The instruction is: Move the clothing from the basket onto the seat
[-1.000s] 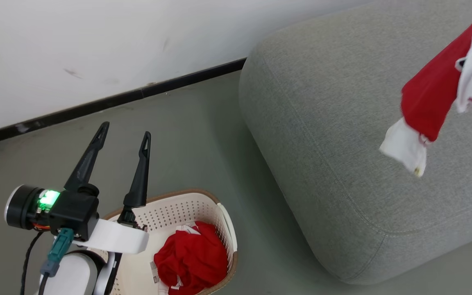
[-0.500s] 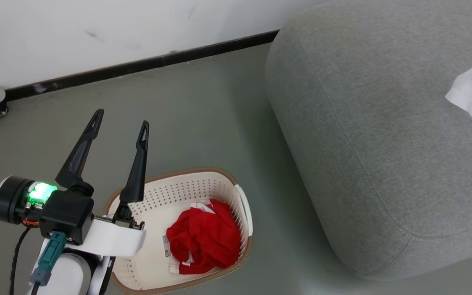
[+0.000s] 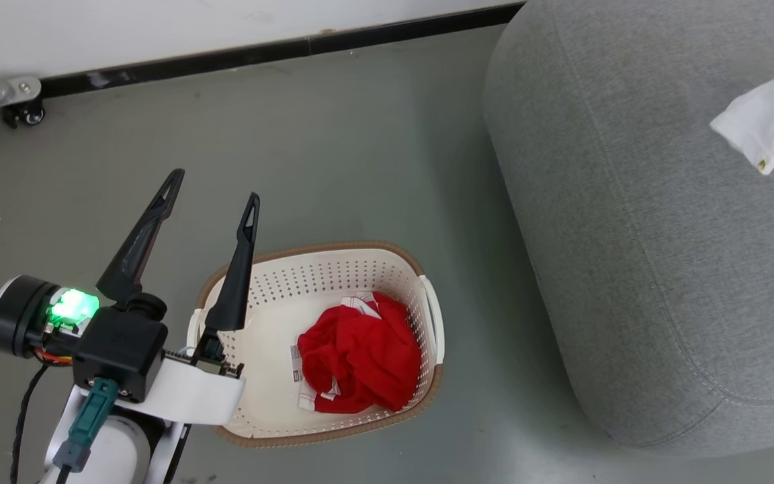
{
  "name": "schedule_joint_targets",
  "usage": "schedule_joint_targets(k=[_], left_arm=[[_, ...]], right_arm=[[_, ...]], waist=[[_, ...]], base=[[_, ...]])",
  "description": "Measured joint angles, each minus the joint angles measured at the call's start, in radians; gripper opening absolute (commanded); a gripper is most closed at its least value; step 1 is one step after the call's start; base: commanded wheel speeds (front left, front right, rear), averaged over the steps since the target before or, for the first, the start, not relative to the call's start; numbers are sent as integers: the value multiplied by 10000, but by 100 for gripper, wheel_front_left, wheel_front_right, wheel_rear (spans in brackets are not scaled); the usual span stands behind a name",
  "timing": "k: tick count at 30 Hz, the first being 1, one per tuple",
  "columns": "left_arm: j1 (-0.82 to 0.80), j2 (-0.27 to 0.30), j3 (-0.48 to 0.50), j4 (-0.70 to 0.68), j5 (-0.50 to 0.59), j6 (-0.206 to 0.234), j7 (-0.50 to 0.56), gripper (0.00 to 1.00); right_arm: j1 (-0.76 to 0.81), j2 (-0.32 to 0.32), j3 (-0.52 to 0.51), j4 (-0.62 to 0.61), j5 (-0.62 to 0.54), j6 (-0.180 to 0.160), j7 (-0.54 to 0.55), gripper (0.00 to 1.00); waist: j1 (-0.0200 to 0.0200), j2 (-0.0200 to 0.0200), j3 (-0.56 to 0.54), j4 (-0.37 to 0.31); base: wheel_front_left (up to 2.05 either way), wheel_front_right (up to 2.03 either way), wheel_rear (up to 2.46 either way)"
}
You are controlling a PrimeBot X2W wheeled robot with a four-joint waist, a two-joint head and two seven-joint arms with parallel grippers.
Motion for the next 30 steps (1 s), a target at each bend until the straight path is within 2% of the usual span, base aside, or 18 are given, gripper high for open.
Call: schedule_joint_targets(k=[8,15,30], left_arm=[[-291,36,-178,-238,4,-180,332,100],[-453,36,-351,-372,88,-297,514,100],[-797,165,-462,-566,261,-405,863,100]], right_arm=[[23,249,-33,890,-182,0,-405,0],[680,608,-288,1755,-303,0,-857,0],[1244,840,-188,3319,-619,6,-1774,0]], waist=[[0,0,465,299],[0,0,848,457],[0,0,1558,400]], base=[[0,0,0],[0,0,0],[0,0,0]])
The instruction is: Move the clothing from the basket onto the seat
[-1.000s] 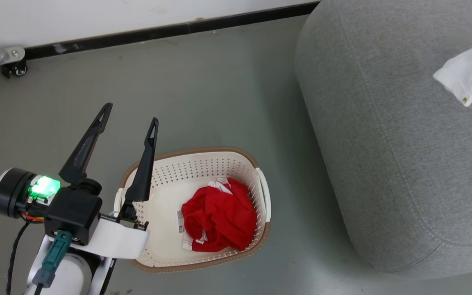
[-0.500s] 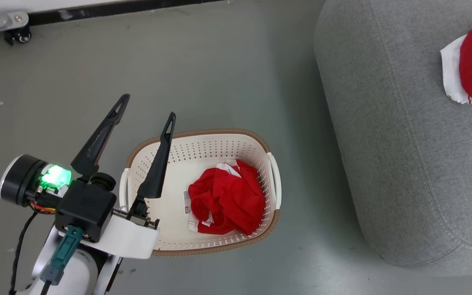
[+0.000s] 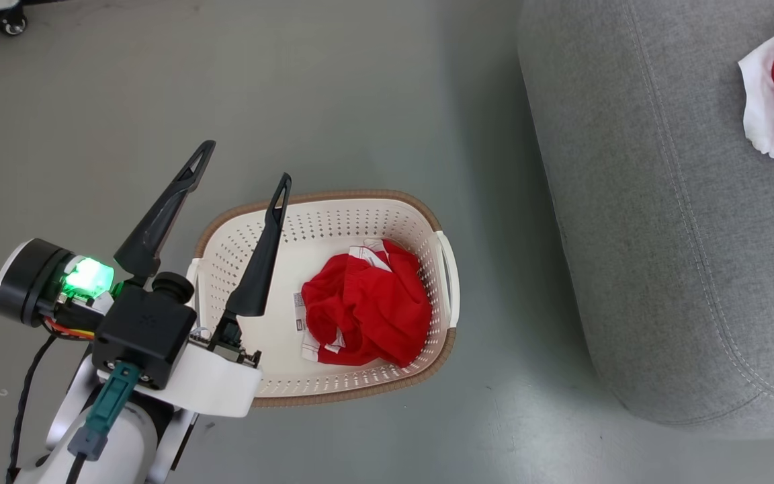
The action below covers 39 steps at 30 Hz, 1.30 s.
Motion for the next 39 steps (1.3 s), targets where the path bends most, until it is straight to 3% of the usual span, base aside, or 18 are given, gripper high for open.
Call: schedule_joint_targets(k=[14,15,16,18,20,39], left_arm=[[-162,153,190,-8,86,4,90,100],[-162,148,188,-4,86,4,88,100],[-162,140,182,-2,84,4,88,100],[-162,130,173,15,84,4,86,100],[-161,117,138,46,82,4,84,100],[-134,-127,48,328,-13,73,-92,100]], right_arm=[[243,899,767,957,-163,2,-245,0],[250,972,775,991,-163,2,-245,7],[253,1024,784,1062,-163,2,-245,29],[284,1085,802,1183,-161,2,-247,50],[393,1091,809,1260,-157,2,-263,100],[1335,1605,1260,1496,571,2,-748,100]], waist=[[0,0,208,-287],[0,0,195,-312],[0,0,178,-335],[0,0,139,-385],[0,0,94,-435],[0,0,-356,-819]], base=[[0,0,0],[0,0,0],[0,0,0],[0,0,0],[0,0,0],[0,0,0]])
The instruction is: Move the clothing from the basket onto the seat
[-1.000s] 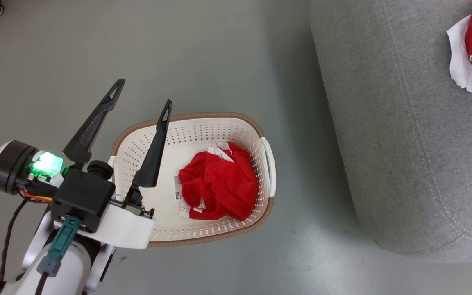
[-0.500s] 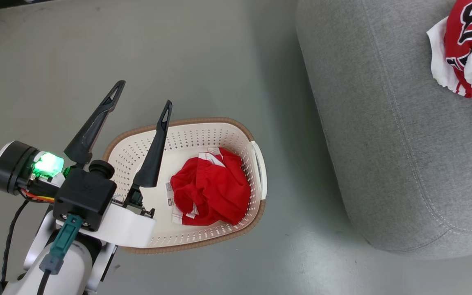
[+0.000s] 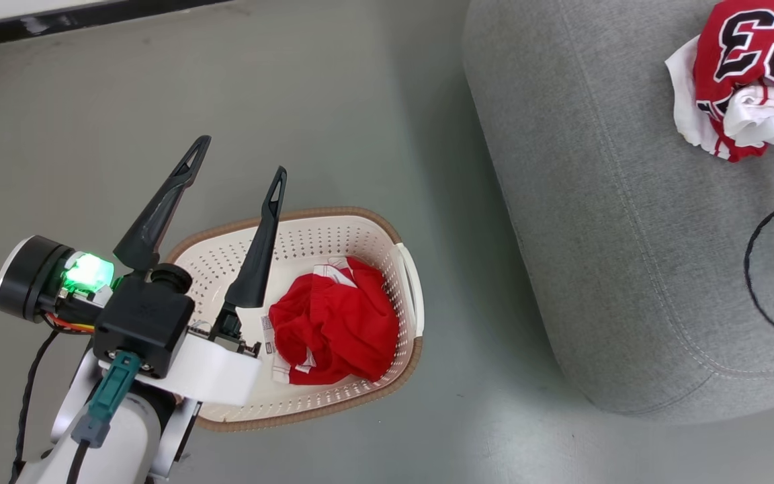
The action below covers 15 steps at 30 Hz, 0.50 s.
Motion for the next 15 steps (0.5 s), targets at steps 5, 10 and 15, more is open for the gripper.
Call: schedule_joint_targets(k=[5,10,15], left_arm=[[22,-69,6,82,-17,79,-94,100],[113,-109,40,182,-90,92,-226,100],[206,-182,105,307,-178,198,-412,100]], right_arm=[[568,144,445,-305,178,0,-251,100],[953,199,796,-800,240,0,-479,100],[1428,59,1187,-1319,245,0,-596,100]], waist=[[0,0,-122,-154],[0,0,-257,-319],[0,0,-423,-473]], base=[[0,0,0],[0,0,0],[0,0,0]])
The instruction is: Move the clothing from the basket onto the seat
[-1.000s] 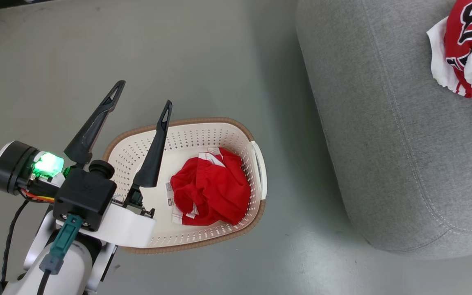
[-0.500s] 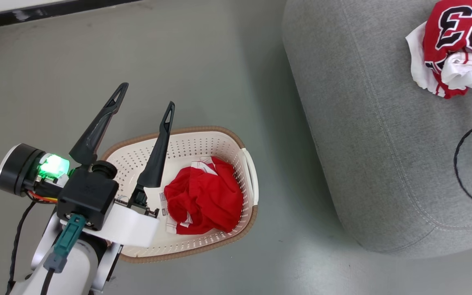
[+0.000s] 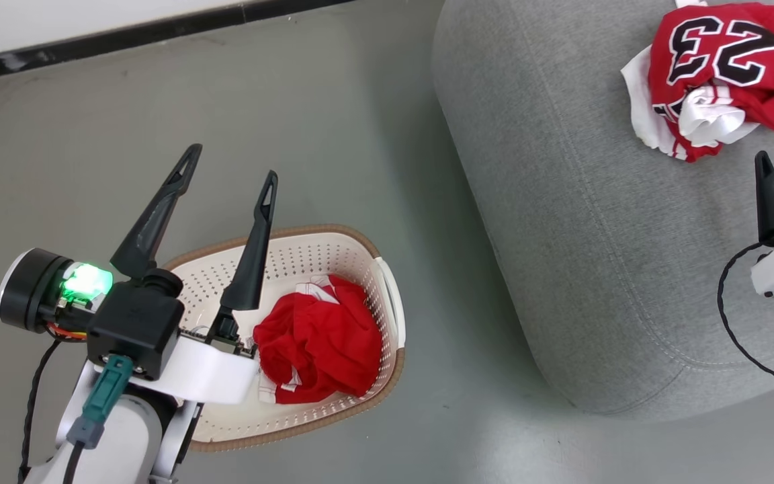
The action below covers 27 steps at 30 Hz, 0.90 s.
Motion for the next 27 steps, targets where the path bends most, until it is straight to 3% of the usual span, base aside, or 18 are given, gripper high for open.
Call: schedule_joint_targets(k=[15,27], left_arm=[[542,-219,608,694,-364,518,-681,100],[1315,-466,1058,1425,-669,1030,-1009,100]], right_arm=[[243,-631,297,-2408,-36,0,-416,100],[265,-245,188,-4278,-414,0,-439,100]], waist=[[0,0,-745,-98],[0,0,-1547,333]], base=[[0,0,0],[0,0,0]])
